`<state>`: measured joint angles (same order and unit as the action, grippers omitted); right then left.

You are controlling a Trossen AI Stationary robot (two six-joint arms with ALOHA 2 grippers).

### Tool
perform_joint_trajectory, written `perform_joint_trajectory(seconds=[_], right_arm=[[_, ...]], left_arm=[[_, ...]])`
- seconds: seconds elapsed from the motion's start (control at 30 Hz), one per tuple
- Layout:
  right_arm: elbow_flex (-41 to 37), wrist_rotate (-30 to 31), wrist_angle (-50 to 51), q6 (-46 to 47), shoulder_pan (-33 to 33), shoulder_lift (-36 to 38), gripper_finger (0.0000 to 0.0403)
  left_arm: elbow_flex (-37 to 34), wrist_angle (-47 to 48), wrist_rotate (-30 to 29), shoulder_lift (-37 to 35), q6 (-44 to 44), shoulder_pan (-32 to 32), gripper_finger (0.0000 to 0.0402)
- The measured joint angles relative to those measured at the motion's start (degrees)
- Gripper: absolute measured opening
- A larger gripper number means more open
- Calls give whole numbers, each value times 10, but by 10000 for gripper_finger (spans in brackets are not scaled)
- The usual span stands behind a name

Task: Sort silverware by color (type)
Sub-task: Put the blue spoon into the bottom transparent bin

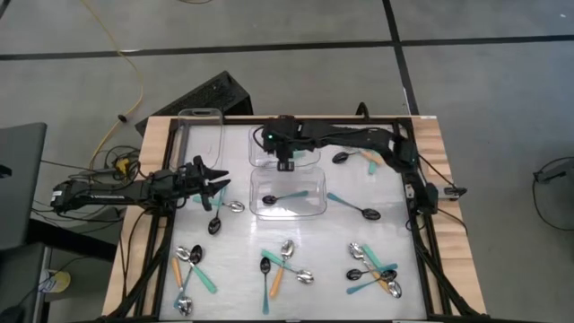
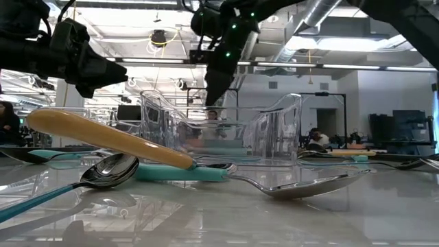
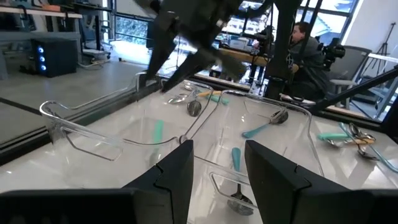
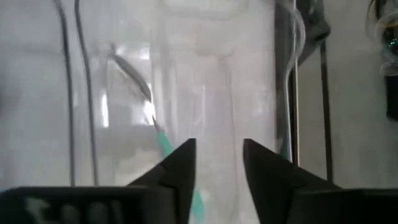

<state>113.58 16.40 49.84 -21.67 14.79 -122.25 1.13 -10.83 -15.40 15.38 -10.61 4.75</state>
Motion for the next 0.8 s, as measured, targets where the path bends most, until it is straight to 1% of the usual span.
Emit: perform_joint_trajectory(seconds=[0.1,0.2,0.27,0.33,0.37,0.47,0.63,0.7,0.8], right_arm=[[10,0,35,9,-1,34,198],[11,-6,99,63,-10,82,218],[4,-45,146,110,-16,116,224],[-22,-87,178,150,-27,152,224],[-41,-97,182,165,-34,173,224],[-124,-96,174,195,-64,242,222],[-305,-91,96,286,-131,367,217],[-370,-90,62,352,-164,415,216],[-447,-91,43,487,-222,466,216]], left_arm=[[0,0,1,0,-1,0,130],[0,13,13,0,-5,0,130],[0,26,33,0,-6,0,130],[0,40,49,0,-6,0,130],[0,47,52,0,-4,0,130],[0,50,60,0,-4,0,130],[0,49,61,0,4,0,130],[0,49,61,0,12,0,130],[0,43,60,0,30,0,130]])
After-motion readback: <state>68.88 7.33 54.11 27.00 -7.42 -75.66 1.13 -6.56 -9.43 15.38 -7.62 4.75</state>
